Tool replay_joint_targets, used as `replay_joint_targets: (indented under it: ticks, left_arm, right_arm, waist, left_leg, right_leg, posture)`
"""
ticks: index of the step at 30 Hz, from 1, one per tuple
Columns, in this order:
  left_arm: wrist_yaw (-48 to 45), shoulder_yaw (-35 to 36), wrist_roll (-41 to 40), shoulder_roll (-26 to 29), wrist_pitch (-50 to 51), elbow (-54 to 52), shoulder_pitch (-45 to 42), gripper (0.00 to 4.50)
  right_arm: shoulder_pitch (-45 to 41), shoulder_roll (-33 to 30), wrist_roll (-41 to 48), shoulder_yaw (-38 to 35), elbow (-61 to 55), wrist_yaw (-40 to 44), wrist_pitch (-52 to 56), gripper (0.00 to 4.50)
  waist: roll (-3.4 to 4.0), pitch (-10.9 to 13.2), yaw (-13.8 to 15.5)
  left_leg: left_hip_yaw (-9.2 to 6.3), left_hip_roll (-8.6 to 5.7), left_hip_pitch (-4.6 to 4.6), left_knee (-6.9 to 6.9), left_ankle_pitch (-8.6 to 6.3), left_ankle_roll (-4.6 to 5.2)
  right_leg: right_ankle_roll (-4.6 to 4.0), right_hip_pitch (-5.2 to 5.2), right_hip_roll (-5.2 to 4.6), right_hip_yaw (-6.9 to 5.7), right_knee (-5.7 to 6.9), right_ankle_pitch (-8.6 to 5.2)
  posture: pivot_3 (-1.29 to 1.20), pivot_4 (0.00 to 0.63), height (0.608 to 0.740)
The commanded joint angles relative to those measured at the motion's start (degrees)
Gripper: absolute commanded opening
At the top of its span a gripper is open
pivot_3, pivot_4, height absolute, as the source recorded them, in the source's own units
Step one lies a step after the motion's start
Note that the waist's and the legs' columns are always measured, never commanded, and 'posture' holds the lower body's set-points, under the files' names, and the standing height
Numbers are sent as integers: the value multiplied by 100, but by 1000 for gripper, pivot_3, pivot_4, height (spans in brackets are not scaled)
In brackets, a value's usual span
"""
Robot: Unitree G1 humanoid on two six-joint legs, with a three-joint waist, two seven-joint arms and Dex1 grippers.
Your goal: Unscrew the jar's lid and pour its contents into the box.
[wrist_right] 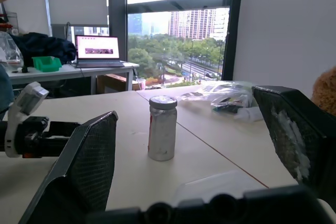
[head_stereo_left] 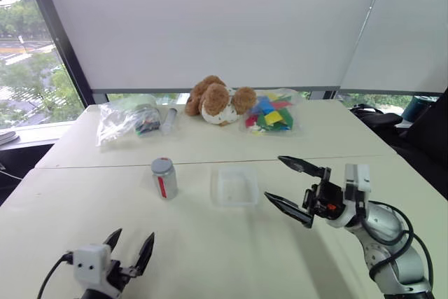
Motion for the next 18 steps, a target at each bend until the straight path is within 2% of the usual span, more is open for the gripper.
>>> replay_joint_targets:
  ticks: [1, 4, 9, 18]
  left_arm:
    - [480, -173, 455, -4, 210, -150, -429, 4475]
    - [826, -442, 859, 7, 580, 110, -1263, 4475]
    - [1082, -566, 1044, 9, 848, 829, -2328, 4475]
    - [1289, -619, 1103, -52, 784, 1669, -3216, 4475]
  right_arm:
    - [-82, -61, -16, -14, -271, -65, 10, 4500]
    - [-133, -106, -27, 7, -283, -107, 116, 4500]
    - [-154, -129, -70, 42, -235, -102, 170, 4500]
    - [62, -172, -55, -92, -194, -54, 59, 4500]
  waist:
    - [0, 0, -10]
    - [0, 0, 2]
    - [0, -1, -20]
    - [0, -1, 1]
  left_leg:
    - [-1, 2, 0, 0, 0, 0]
    - [-1, 1, 1, 0, 0, 0]
    - [-3, -1, 1, 3, 1, 1]
    - [-12, 5, 2, 2, -1, 4]
  right_leg:
    - [0, 0, 3, 0, 1, 0]
    - [0, 1, 4, 1, 3, 0]
    - [3, 3, 8, 1, 8, 2]
    - [4, 3, 27, 2, 13, 4]
  posture:
    - [0, 150, 740]
    - [0, 150, 740]
    - [0, 150, 740]
    - [0, 150, 740]
